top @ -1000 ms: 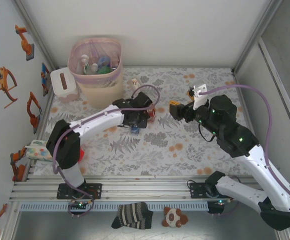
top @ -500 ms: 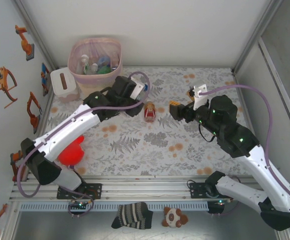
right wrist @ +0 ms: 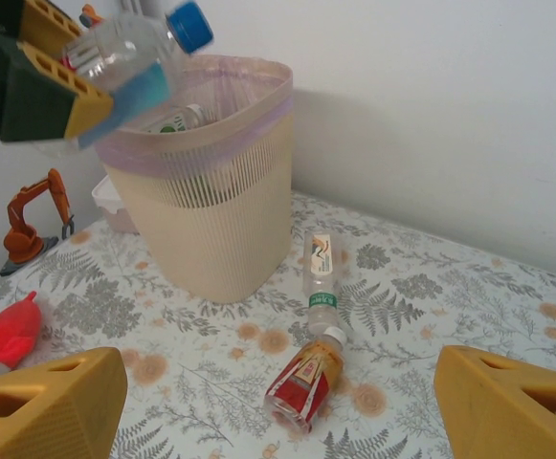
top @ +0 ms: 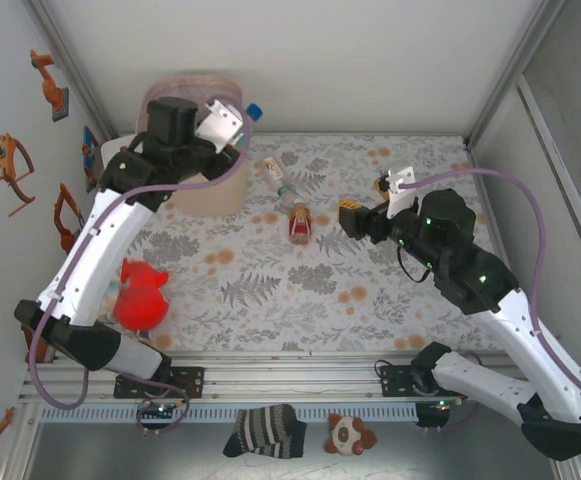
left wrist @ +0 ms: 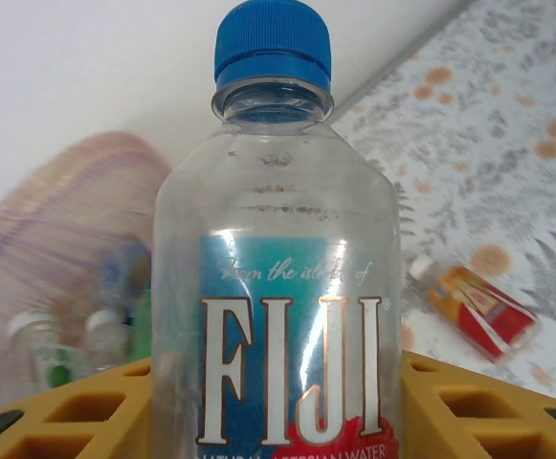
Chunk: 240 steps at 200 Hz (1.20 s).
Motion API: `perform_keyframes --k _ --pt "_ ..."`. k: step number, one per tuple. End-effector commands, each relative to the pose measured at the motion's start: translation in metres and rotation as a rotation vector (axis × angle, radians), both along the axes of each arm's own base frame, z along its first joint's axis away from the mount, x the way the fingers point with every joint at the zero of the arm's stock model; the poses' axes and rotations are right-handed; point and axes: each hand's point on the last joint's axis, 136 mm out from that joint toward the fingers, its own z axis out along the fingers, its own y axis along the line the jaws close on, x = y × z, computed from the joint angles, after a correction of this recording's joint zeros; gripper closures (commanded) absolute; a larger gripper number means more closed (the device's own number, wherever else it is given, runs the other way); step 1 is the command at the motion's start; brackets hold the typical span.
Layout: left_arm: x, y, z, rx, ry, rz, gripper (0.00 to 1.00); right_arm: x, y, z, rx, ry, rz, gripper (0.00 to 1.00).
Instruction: Put the plastic bottles in the bin
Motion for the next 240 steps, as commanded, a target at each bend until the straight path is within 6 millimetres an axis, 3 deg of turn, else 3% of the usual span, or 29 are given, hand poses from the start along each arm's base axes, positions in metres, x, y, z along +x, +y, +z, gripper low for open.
perform_keyframes --k 1,55,136,193,240 --pt "0.011 0.001 0.005 -0.002 -0.008 -0.033 0.49 0.004 -0.001 0.022 0.047 -0.048 -0.015 0.17" --pt "0.054 0.028 0.016 -0.052 -0.016 0.017 0.51 0.006 0.002 0.025 0.049 -0.045 -0.014 0.18" --pt "0.133 0.069 -0.02 0.344 -0.24 -0.033 0.52 0.009 -0.001 0.026 0.053 -0.042 -0.034 0.18" --pt "0.173 0.089 -0.027 0.446 -0.422 -0.058 0.51 0.01 -0.007 0.031 0.062 -0.061 -0.068 0.18" --pt "0.195 0.093 -0.048 0.539 -0.485 -0.132 0.5 0.013 -0.007 0.036 0.049 -0.067 -0.077 0.18"
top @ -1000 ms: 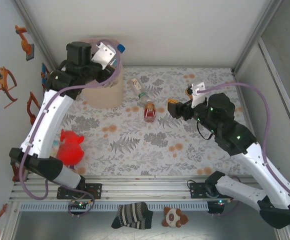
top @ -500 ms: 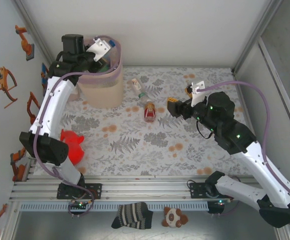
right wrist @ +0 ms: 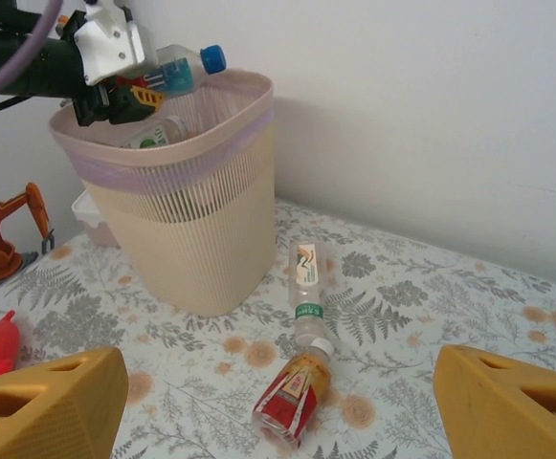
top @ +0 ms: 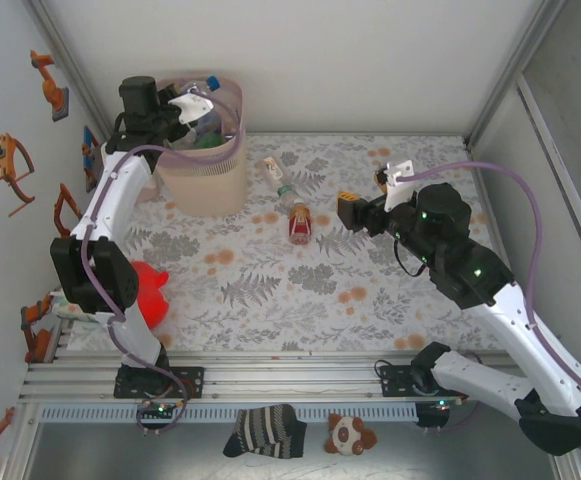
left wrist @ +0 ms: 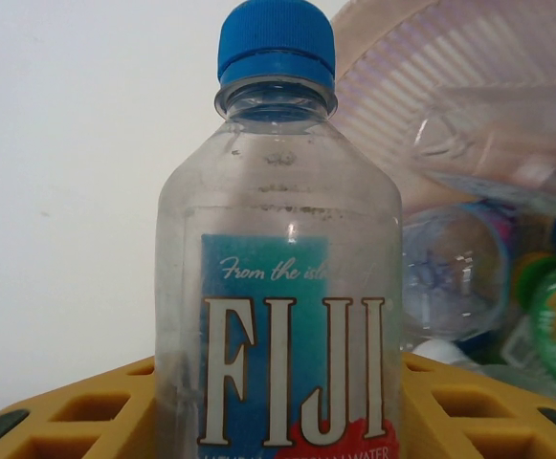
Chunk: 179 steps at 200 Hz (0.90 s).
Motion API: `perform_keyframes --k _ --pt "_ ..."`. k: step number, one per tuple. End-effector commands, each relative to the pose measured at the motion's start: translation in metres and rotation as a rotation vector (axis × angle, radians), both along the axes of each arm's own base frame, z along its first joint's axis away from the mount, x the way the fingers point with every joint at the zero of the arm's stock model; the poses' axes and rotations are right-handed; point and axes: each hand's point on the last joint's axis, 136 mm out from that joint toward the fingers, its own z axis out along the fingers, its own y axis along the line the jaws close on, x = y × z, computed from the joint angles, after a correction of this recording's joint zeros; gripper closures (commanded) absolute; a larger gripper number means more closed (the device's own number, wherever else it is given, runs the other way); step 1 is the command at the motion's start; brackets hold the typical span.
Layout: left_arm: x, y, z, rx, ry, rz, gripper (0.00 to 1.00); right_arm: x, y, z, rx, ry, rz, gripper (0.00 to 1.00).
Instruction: Put the plastic bottles in the bin
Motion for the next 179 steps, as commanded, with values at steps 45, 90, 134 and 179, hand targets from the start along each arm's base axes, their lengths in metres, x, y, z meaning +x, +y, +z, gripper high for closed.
perform_keyframes --k 45,90,134,179 --pt "0.032 -0.01 -0.014 0.075 -0.103 -0.132 0.42 0.005 -0.003 0.034 0.024 -0.06 -0.027 0.18" --pt "0.049 -0.004 -0.034 0.103 -0.111 -0.11 0.37 0.007 -0.002 0.036 0.022 -0.06 -0.027 0.18" --pt "0.049 0.006 -0.022 0.125 -0.13 -0.069 0.21 0.008 0.0 0.036 0.026 -0.064 -0.02 0.18" --pt "0.042 0.024 0.002 0.096 -0.172 -0.01 0.16 0.009 0.004 0.035 0.033 -0.064 -0.008 0.18"
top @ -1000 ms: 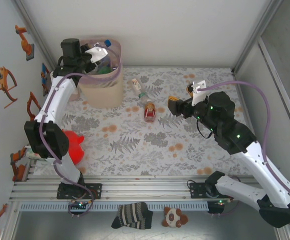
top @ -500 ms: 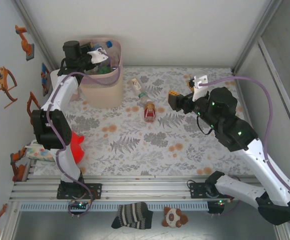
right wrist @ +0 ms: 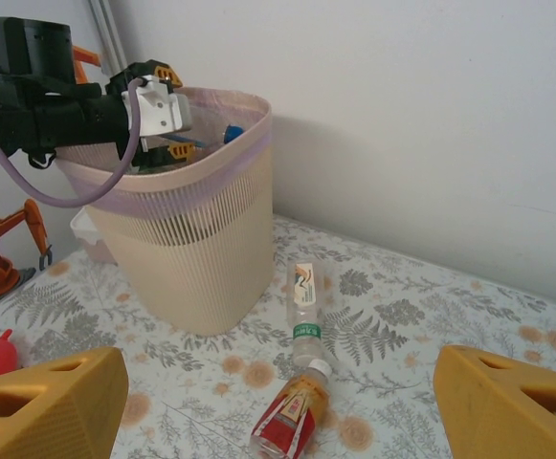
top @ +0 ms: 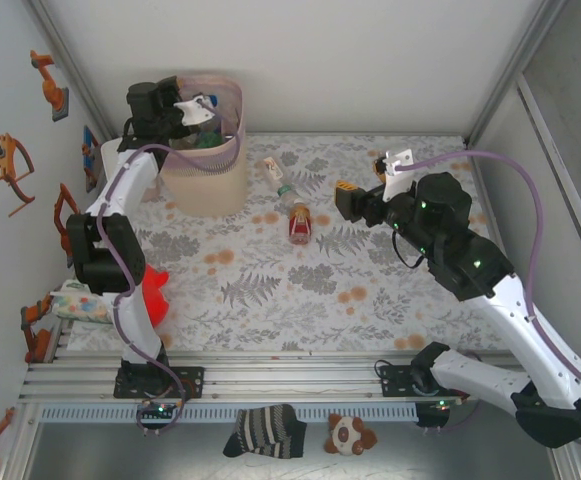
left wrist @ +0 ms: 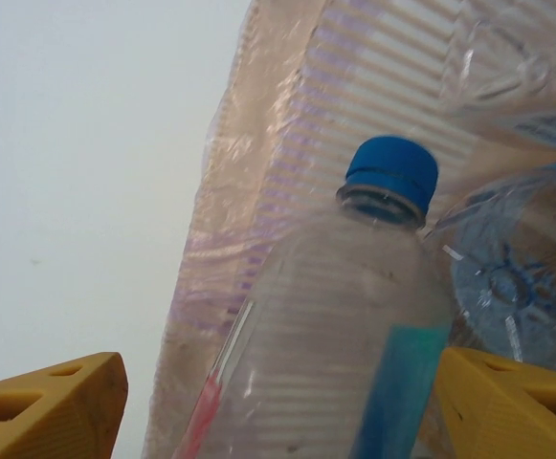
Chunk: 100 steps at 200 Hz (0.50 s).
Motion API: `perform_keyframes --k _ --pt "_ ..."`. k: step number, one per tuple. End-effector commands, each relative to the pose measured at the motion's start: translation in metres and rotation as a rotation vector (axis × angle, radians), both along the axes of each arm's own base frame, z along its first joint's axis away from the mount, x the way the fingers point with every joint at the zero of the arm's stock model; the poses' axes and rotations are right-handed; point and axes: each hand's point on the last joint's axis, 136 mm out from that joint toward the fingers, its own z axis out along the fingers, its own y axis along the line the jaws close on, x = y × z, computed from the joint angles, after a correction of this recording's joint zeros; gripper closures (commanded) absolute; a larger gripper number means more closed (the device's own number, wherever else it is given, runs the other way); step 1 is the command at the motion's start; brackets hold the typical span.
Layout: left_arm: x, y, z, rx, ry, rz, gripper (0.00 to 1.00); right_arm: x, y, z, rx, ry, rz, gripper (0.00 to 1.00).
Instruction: Put the plastic bottles in the bin
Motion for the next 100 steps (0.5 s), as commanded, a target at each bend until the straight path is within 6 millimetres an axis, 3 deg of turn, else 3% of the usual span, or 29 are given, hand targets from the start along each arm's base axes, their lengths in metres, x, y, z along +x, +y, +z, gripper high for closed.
perform_keyframes --k 1,26,68,100 --pt "-0.009 0.016 0.037 -0.028 -0.072 0.039 0.16 0.001 -0.001 0.018 0.03 -0.048 -0.004 0.18" --pt "-0.02 0.02 0.049 -0.089 -0.06 0.031 0.16 0.001 0.0 0.018 0.03 -0.05 0.001 0.18" --pt "-0.06 0.004 0.067 -0.279 0.046 -0.035 0.16 0.001 0.001 0.018 0.036 -0.053 0.005 0.18" --pt "-0.07 0.008 0.072 -0.452 0.122 0.031 0.22 0.0 0.003 0.017 0.042 -0.044 0.018 0.18"
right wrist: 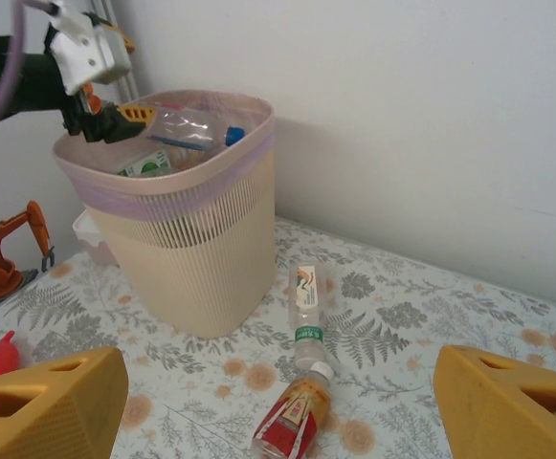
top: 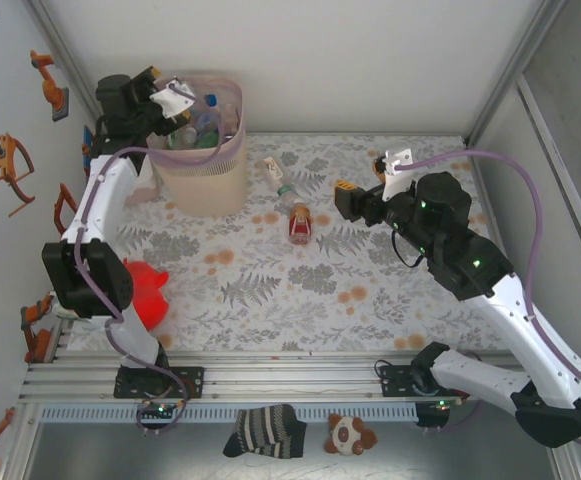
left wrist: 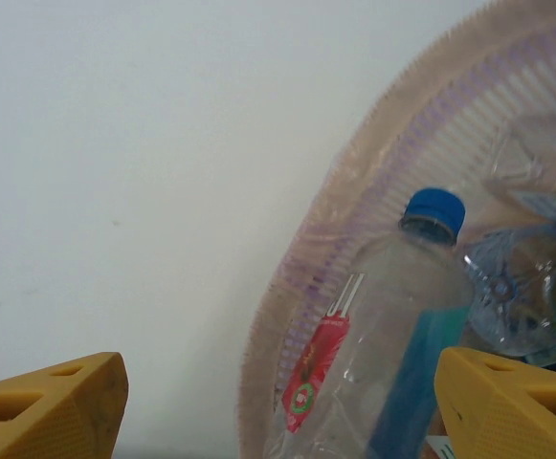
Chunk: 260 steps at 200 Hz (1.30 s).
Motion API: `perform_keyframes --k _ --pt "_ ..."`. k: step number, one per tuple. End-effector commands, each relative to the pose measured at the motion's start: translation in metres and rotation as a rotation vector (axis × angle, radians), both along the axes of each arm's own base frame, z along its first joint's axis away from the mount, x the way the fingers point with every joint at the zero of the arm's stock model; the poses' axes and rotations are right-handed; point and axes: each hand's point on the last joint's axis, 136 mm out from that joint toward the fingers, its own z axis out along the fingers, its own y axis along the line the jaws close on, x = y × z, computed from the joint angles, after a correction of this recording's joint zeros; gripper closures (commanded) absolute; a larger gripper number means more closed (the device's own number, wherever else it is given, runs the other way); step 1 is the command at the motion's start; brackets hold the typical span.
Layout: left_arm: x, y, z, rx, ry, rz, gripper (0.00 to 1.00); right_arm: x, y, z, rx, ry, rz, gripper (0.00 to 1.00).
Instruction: Put the plastic bottles in the bin
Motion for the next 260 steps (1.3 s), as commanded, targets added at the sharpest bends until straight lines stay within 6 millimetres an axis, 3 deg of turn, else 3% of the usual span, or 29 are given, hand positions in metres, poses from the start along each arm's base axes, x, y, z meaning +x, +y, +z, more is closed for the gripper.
perform_keyframes --k 1,23,77,125,172,260 --pt "-0.014 -0.004 0.003 -0.196 0.101 0.016 0.22 0.0 0.002 0.015 0.037 -0.039 0.011 0.18" --pt "-0.013 0.004 0.006 -0.348 0.157 0.109 0.3 0.001 0.005 0.012 0.038 -0.028 0.018 0.18" --pt "-0.018 0.031 -0.002 -0.652 0.355 0.394 0.36 0.005 0.01 0.009 0.051 -0.021 0.026 0.18" --pt "-0.008 0.029 -0.026 -0.735 0.465 0.46 0.48 0.008 0.015 0.008 0.048 -0.017 0.041 0.18" --pt "0.011 0.045 -0.051 -0.749 0.519 0.619 0.55 0.005 0.012 0.009 0.033 -0.025 0.037 0.18" --pt "0.043 0.015 -0.089 -0.72 0.615 0.561 0.54 0.003 0.006 0.005 0.033 -0.019 0.016 0.18"
